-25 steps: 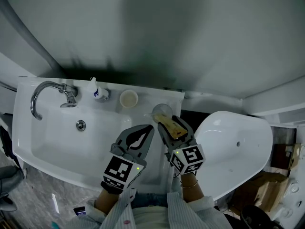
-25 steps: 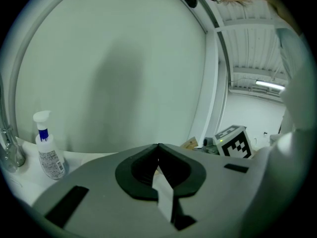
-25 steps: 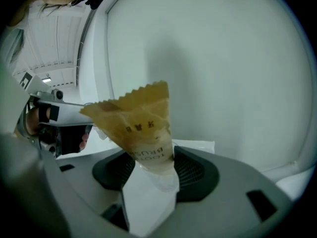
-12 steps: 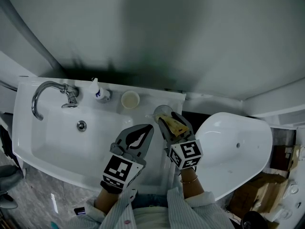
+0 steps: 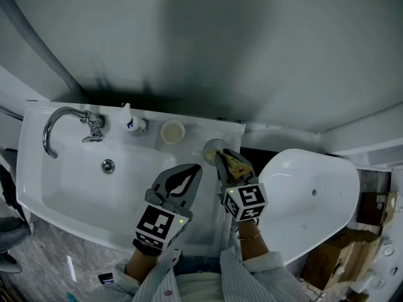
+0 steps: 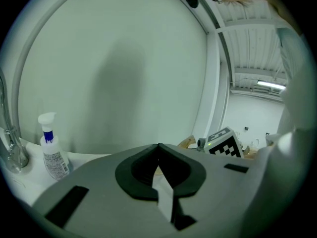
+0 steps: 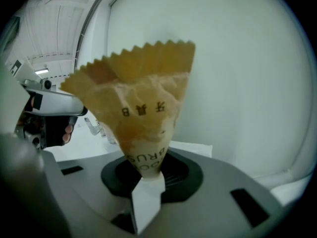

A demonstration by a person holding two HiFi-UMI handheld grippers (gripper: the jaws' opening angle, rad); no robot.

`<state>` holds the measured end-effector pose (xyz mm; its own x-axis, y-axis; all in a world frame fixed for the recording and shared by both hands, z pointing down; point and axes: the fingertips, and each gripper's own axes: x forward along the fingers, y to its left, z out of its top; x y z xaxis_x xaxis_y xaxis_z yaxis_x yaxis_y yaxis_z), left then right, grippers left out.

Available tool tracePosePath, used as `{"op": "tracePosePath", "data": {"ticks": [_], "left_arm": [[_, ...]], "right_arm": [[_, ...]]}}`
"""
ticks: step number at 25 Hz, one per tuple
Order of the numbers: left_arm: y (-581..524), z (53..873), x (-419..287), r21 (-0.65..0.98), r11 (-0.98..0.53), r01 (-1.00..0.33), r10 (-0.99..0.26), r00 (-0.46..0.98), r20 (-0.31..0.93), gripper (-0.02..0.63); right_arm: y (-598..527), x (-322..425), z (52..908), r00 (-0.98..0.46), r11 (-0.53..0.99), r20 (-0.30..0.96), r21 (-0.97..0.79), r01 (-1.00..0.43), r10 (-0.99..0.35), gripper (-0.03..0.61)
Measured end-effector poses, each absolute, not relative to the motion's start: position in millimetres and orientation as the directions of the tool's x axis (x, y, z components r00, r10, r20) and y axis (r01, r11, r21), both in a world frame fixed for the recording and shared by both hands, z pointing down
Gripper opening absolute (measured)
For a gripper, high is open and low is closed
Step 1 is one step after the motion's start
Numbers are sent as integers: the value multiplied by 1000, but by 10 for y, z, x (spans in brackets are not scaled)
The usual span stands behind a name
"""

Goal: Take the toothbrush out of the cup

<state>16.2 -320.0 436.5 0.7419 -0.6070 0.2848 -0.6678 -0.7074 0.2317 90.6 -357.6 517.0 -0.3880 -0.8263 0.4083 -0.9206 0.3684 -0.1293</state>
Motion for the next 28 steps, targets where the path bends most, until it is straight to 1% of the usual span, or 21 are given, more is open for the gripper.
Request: {"op": "tracePosePath", "data": {"ticks": [4, 7, 19, 28], "left_arm": [[-3206, 4350, 137, 230, -703, -673, -614, 737, 281, 17], [-3207, 4340, 118, 229, -700, -676, -619, 735, 277, 17], [-3191, 4260, 82, 219, -700, -680, -629, 732, 263, 17], [-3120, 4123, 107, 202, -709, -676, -632, 736, 242, 17]], "right_arm": [[-3591, 903, 5187, -381, 363, 418, -126, -923, -825, 53], [-3602, 903, 5188, -375, 357, 420, -124, -926, -826, 40], [-3614, 941, 5123, -373, 347, 420, -141, -927, -827, 32], [-3577, 1033, 4915, -368, 338, 383, -145, -930, -847, 31]]}}
